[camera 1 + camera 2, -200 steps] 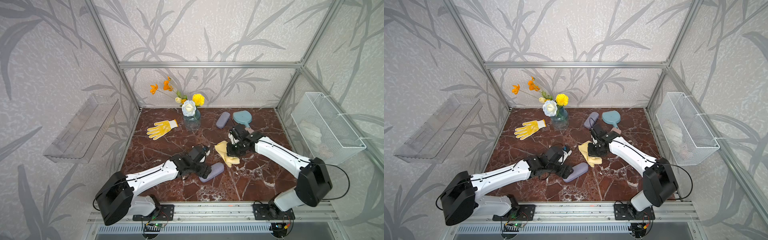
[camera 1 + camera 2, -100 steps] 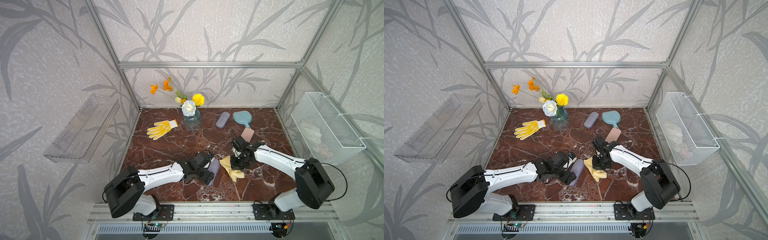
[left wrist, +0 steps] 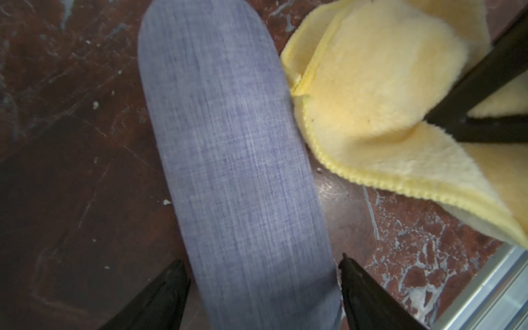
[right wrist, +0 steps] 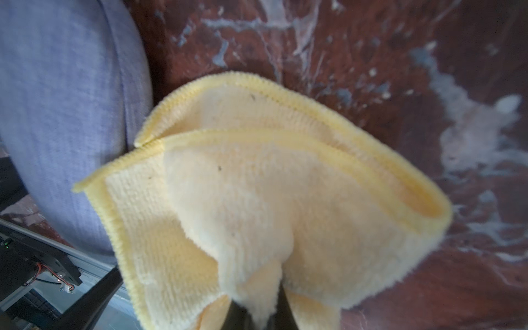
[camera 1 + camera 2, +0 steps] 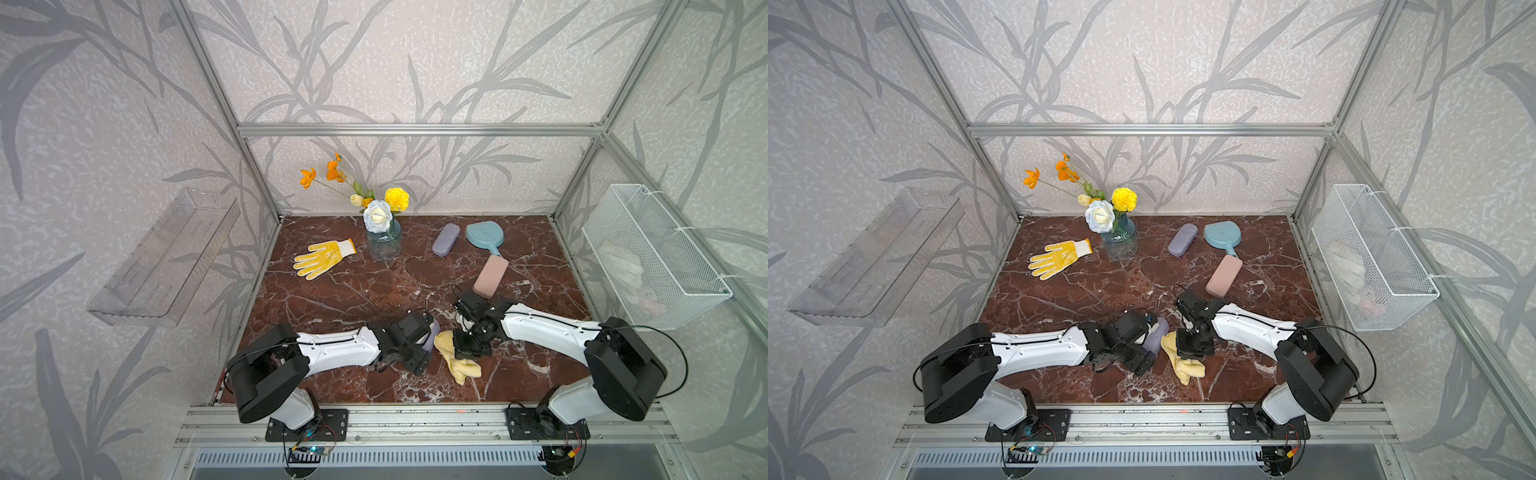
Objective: Wipe the eyeglass case
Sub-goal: Wipe the dirt from the eyeglass case.
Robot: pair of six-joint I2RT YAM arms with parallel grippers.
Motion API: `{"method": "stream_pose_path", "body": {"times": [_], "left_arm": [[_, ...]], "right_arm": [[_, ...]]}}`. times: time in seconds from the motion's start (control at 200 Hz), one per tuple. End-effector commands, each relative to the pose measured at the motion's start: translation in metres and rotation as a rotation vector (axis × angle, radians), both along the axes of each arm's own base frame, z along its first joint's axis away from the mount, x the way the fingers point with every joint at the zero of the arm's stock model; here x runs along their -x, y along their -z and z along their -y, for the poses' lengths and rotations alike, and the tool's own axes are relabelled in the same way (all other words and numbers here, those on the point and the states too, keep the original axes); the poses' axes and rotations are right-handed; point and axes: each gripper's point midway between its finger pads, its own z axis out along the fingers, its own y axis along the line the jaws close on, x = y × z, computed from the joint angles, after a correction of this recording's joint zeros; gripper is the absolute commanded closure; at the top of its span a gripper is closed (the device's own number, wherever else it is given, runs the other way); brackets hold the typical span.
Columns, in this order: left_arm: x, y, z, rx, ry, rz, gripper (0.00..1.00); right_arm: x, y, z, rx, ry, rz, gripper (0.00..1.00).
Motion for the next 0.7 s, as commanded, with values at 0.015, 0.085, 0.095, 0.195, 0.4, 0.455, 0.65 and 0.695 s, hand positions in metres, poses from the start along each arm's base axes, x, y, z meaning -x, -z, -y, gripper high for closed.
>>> {"method": "stream_pose_path", "body": {"times": [0.015, 0.085, 0.095, 0.195, 0.4, 0.455, 0.65, 0.695], "left_arm": [[-0.005, 0.004, -0.007, -0.026, 0.007, 0.061, 0.26], [-0.007, 0.003, -0.008, -0.021, 0.028, 0.093, 0.31], [-0.007, 0.002, -0.008, -0.021, 0.031, 0.099, 0.32], [-0.008, 0.001, -0.009, -0.012, 0.071, 0.139, 0.34], [-0.007, 0.002, -0.005, 0.025, 0.136, 0.181, 0.57], [-0.006, 0.003, -0.005, 0.027, 0.142, 0.178, 0.58], [-0.003, 0.002, -0.006, 0.039, 0.159, 0.186, 0.58], [-0.003, 0.001, -0.006, 0.045, 0.16, 0.192, 0.58]], "right_arm": [[0.0, -0.006, -0.002, -0.021, 0.006, 0.014, 1.0], [-0.001, -0.008, 0.0, -0.019, 0.005, 0.021, 1.0], [-0.001, -0.008, 0.001, -0.017, 0.004, 0.021, 1.0], [-0.005, -0.013, 0.009, -0.005, 0.008, 0.037, 1.0], [-0.025, -0.036, 0.039, 0.062, 0.012, 0.116, 1.0], [-0.032, -0.048, 0.043, 0.083, -0.012, 0.162, 1.0], [-0.051, -0.08, 0.023, 0.063, -0.049, 0.276, 1.0], [-0.054, -0.082, 0.011, 0.042, -0.052, 0.293, 1.0]]}}
